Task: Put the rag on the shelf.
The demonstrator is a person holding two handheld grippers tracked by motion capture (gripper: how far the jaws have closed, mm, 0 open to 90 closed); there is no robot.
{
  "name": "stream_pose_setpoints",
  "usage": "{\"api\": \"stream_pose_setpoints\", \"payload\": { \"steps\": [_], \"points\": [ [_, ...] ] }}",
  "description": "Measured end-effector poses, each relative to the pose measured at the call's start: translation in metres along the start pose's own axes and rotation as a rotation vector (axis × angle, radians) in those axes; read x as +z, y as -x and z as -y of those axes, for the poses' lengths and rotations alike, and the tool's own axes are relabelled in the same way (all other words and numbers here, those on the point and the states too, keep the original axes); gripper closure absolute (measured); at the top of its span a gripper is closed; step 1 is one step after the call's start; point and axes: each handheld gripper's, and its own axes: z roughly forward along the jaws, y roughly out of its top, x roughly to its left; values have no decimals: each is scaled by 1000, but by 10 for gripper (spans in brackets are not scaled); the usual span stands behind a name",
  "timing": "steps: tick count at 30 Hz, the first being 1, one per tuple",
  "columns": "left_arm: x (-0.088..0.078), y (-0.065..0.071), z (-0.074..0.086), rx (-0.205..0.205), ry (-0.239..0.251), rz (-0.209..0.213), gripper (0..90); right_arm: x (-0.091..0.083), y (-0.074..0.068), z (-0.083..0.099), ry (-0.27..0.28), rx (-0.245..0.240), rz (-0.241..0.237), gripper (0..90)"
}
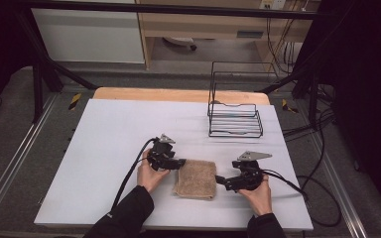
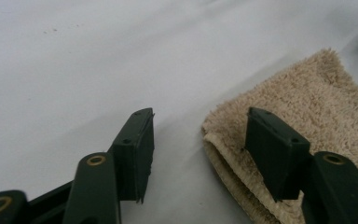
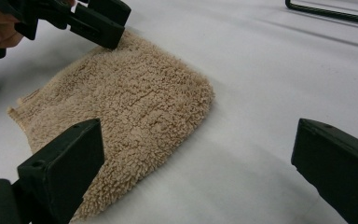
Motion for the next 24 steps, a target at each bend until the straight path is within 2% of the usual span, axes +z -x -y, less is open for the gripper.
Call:
{"api": "stream_pose_setpoints", "payload": {
  "steps": [10, 17, 18, 22, 23, 24],
  "points": [
    [5, 4, 1, -4, -16, 19, 616, -1, 0, 0, 0, -1, 5, 19],
    [8, 8, 2, -19, -17, 25, 658, -1, 0, 0, -1, 5, 4, 11],
    [8, 8, 2, -25, -18, 34, 704, -1, -1, 0, 1, 9, 3, 4],
    [9, 10, 2, -28, -19, 34, 717, -2, -1, 0, 9, 8, 5, 3],
    [9, 10, 2, -28, -20, 40, 755, -3, -1, -1, 13, 5, 0, 3],
    [9, 10, 2, -32, -21, 48, 755, -3, -1, -1, 13, 5, 0, 3]
  ]
}}
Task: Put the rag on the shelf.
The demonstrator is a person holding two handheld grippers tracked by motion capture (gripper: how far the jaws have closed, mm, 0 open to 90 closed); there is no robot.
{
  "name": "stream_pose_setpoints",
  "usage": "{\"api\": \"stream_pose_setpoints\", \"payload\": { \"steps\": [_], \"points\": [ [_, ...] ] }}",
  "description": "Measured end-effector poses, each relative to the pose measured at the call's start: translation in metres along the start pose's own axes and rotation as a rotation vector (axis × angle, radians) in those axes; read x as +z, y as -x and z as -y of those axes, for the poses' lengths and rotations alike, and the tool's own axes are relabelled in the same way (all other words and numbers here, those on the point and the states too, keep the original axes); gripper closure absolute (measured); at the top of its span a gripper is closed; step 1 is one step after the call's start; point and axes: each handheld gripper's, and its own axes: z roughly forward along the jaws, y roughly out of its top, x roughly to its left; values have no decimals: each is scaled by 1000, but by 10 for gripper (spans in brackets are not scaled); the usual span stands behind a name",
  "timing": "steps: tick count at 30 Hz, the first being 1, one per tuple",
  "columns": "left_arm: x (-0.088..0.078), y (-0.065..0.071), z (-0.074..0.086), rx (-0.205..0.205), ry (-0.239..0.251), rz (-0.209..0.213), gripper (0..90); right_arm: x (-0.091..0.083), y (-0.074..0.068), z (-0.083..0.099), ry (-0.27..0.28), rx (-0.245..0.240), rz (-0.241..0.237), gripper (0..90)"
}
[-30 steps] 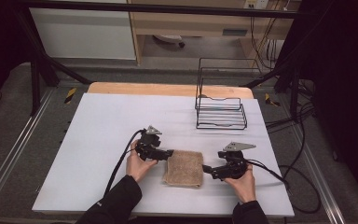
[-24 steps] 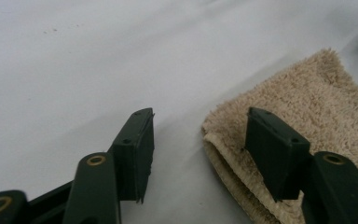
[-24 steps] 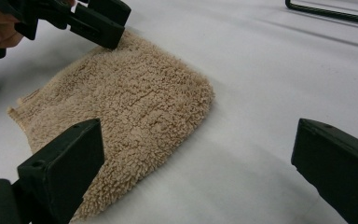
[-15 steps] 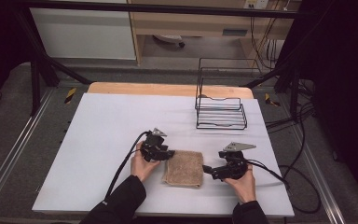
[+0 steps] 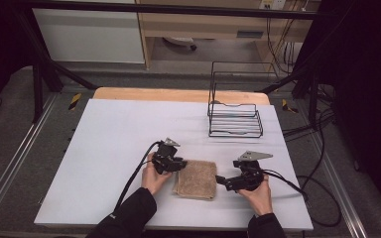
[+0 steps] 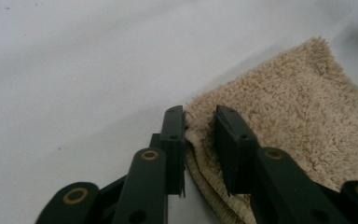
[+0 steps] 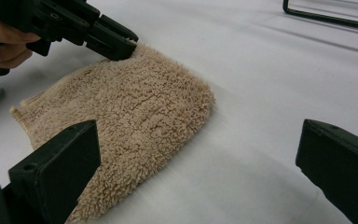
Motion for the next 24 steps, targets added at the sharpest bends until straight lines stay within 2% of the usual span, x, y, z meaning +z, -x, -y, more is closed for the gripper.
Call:
{"api": "stream_pose_setpoints", "payload": {
  "steps": [3, 5, 8, 10, 13, 15, 18, 20, 21, 24],
  "points": [
    [0, 1, 0, 11, 0, -10, 780, 0, 0, -1, -2, 0, 16, 4],
    [1, 2, 0, 17, 3, -13, 786, 0, -1, -2, -24, -4, 35, 3],
    [1, 3, 1, 27, 2, -19, 788, 1, -3, -2, -39, 17, 34, 4],
    [1, 4, 1, 34, 3, -29, 789, 2, -3, -3, -45, 6, 43, 4],
    [1, 6, 1, 49, 0, -42, 791, 4, -5, -5, -42, -9, 28, 4],
    [1, 5, 1, 46, 0, -37, 792, 6, -4, -6, -19, -2, 16, 42],
    [1, 4, 1, 53, 7, -25, 791, 11, -2, -10, -3, 46, 37, 97],
    [1, 4, 2, 57, 8, -26, 791, 16, 0, -12, -18, 42, 68, 123],
    [1, 5, 2, 61, 9, -27, 790, 21, 0, -15, -34, 33, 91, 175],
    [1, 4, 3, 76, 18, -30, 789, 27, 0, -17, -36, 32, 98, 214]
  ]
}}
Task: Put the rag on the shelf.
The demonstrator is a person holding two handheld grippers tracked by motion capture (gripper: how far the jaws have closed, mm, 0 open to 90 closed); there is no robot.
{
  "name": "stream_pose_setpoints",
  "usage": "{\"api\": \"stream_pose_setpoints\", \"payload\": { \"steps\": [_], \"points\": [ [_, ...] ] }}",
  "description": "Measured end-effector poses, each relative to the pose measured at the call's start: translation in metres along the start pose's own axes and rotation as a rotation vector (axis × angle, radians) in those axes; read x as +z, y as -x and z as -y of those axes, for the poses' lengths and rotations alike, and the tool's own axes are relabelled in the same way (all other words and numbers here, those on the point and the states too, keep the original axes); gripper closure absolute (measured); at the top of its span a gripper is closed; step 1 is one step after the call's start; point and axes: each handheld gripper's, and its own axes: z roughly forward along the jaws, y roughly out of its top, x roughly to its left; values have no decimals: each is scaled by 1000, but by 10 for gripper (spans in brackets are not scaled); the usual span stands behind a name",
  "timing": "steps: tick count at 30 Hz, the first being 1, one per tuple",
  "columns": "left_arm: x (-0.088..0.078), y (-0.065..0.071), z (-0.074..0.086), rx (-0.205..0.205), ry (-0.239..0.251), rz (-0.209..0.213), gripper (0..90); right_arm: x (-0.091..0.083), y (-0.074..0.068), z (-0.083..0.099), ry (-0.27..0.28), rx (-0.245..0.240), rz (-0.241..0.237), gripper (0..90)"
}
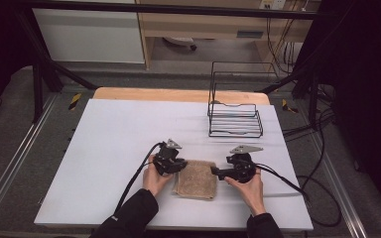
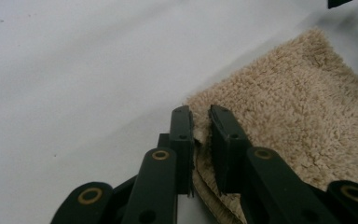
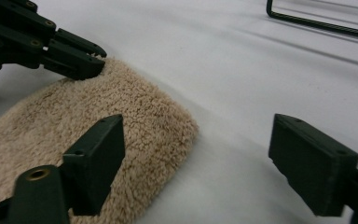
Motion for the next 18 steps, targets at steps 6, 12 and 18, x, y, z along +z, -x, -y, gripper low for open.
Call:
{"api": "stream_pose_setpoints", "payload": {
  "steps": [6, 12, 18],
  "points": [
    [0, 0, 1, -8, 11, 2, 789, 8, -1, -1, 0, 19, -4, 388],
    [0, 0, 1, -8, 10, 1, 790, 11, -2, 1, -21, 38, -14, 506],
    [0, 1, 1, 2, 11, 3, 791, 15, -3, 2, -29, 59, -33, 596]
  ]
}}
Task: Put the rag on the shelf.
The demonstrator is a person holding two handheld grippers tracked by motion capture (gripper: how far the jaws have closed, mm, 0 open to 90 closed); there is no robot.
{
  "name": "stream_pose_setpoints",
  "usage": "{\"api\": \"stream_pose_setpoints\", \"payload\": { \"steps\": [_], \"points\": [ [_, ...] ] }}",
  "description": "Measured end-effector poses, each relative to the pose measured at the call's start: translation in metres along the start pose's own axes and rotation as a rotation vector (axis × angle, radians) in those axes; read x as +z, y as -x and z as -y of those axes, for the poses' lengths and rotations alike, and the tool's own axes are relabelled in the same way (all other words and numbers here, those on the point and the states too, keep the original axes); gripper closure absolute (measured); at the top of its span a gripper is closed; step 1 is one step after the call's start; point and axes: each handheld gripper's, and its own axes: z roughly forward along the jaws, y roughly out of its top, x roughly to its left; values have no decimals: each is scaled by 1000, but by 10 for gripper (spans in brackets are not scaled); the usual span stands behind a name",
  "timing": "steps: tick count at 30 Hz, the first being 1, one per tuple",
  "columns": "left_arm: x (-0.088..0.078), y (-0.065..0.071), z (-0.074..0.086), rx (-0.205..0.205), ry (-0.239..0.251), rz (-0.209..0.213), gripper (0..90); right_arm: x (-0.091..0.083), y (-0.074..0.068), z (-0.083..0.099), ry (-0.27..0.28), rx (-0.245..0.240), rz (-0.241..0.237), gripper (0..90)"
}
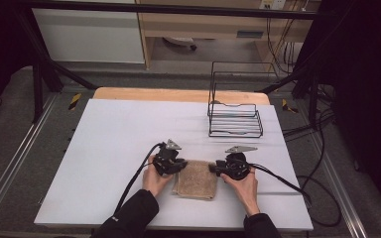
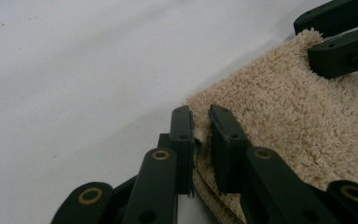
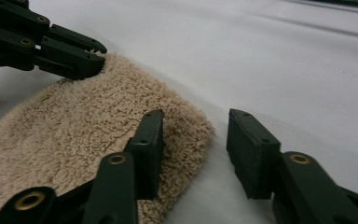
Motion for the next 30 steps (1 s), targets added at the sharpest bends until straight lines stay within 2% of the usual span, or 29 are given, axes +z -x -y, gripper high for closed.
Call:
{"api": "stream_pose_setpoints", "payload": {
  "steps": [2, 10, 13, 21, 26, 30],
  "points": [
    [0, 0, 0, 2, 0, 2, 791, 1, 0, 0, -5, 8, -11, 658],
    [0, -1, 1, 12, 6, 7, 796, 2, -1, -1, -32, 74, -38, 781],
    [0, -2, 1, 2, 9, 13, 803, 3, 0, -2, -40, 94, -51, 814],
    [-1, -3, 0, -4, 9, 16, 837, 3, 0, -2, -38, 109, -54, 839],
    [-2, -4, 0, -23, 9, 28, 843, 1, -1, -2, -28, 105, -54, 840],
    [-5, -5, 3, -41, 32, 37, 845, -2, -2, -2, -4, 90, -58, 842]
  ]
}}
